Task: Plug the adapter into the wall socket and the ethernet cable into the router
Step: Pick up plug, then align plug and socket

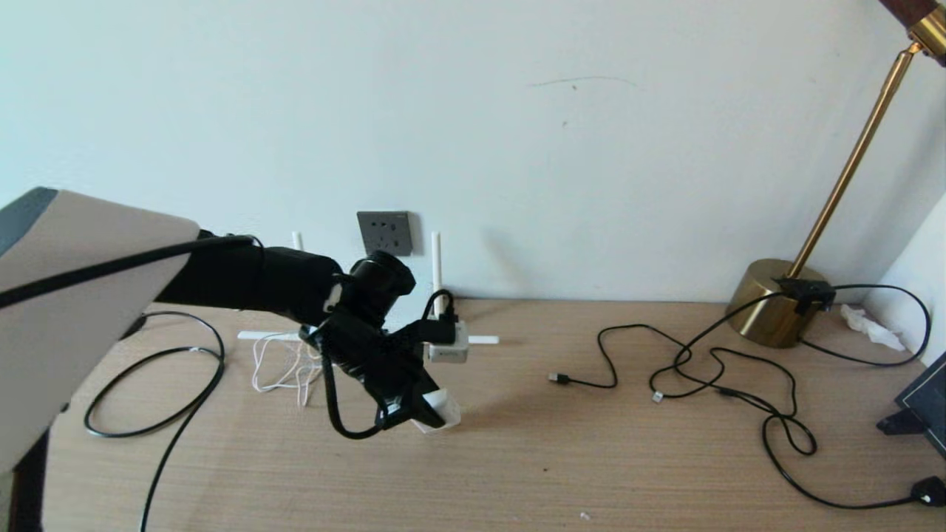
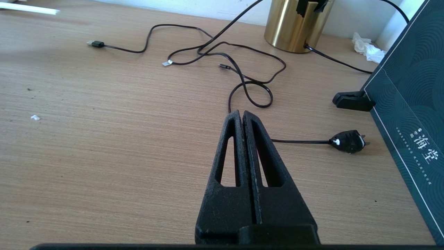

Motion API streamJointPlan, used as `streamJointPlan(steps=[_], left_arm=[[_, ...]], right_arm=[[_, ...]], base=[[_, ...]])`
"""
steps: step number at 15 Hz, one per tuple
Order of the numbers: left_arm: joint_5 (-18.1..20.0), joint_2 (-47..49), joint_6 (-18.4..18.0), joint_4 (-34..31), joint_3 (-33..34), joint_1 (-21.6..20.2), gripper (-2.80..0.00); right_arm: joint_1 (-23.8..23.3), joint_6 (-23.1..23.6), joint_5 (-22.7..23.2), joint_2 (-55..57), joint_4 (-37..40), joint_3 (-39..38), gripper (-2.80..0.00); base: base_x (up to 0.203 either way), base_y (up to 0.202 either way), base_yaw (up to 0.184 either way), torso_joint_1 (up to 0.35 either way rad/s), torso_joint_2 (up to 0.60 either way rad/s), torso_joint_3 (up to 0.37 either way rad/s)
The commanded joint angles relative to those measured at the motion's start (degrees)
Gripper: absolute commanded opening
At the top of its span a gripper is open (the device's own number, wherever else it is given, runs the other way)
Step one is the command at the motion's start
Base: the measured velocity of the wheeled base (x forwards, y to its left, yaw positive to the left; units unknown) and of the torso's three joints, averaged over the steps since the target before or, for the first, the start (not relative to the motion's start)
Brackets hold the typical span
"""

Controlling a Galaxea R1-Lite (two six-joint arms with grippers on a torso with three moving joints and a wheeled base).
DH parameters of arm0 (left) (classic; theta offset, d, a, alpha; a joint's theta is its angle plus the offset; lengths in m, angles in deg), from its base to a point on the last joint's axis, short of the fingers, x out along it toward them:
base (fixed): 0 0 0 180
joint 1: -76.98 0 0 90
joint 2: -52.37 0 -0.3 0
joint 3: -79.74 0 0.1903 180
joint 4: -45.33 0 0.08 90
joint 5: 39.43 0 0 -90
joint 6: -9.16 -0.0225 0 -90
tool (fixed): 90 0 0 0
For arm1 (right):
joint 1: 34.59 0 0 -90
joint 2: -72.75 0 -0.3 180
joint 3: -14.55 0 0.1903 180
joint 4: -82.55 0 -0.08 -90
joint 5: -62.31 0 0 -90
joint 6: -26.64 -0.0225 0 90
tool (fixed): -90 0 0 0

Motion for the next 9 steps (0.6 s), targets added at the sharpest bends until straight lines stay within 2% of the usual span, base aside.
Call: streamJointPlan(steps=[1,2,4,5,6,8,9], left_arm=[[0.4,-5.0,-0.2,0.0,2.2,-0.5,-2.8],[1.0,-6.7,-0.2,0.4,3.3,-1.8,-2.8],[4.7,-10.4,0.4,0.5,4.6,-3.3,-2.8],[6.2,-12.7,1.7,0.6,5.1,-3.8,-2.8],[7.2,-15.4,4.7,0.6,5.4,-4.1,-2.8],[8.5,-21.3,16.5,1.0,5.2,-4.2,-2.8],[9.0,-24.1,24.0,2.2,5.0,-4.2,-2.8]], right_arm=[[0.0,0.1,0.0,0.0,0.0,0.0,-2.8],[0.0,0.1,0.0,0.0,0.0,0.0,-2.8],[0.0,0.1,0.0,0.0,0.0,0.0,-2.8],[0.0,0.1,0.0,0.0,0.0,0.0,-2.8],[0.0,0.1,0.0,0.0,0.0,0.0,-2.8],[0.0,0.1,0.0,0.0,0.0,0.0,-2.8],[0.0,0.1,0.0,0.0,0.0,0.0,-2.8]], base=[[0.0,0.0,0.0,0.0,0.0,0.0],[0.0,0.0,0.0,0.0,0.0,0.0],[0.0,0.0,0.0,0.0,0.0,0.0],[0.0,0.0,0.0,0.0,0.0,0.0],[0.0,0.0,0.0,0.0,0.0,0.0],[0.0,0.0,0.0,0.0,0.0,0.0],[0.0,0.0,0.0,0.0,0.0,0.0]])
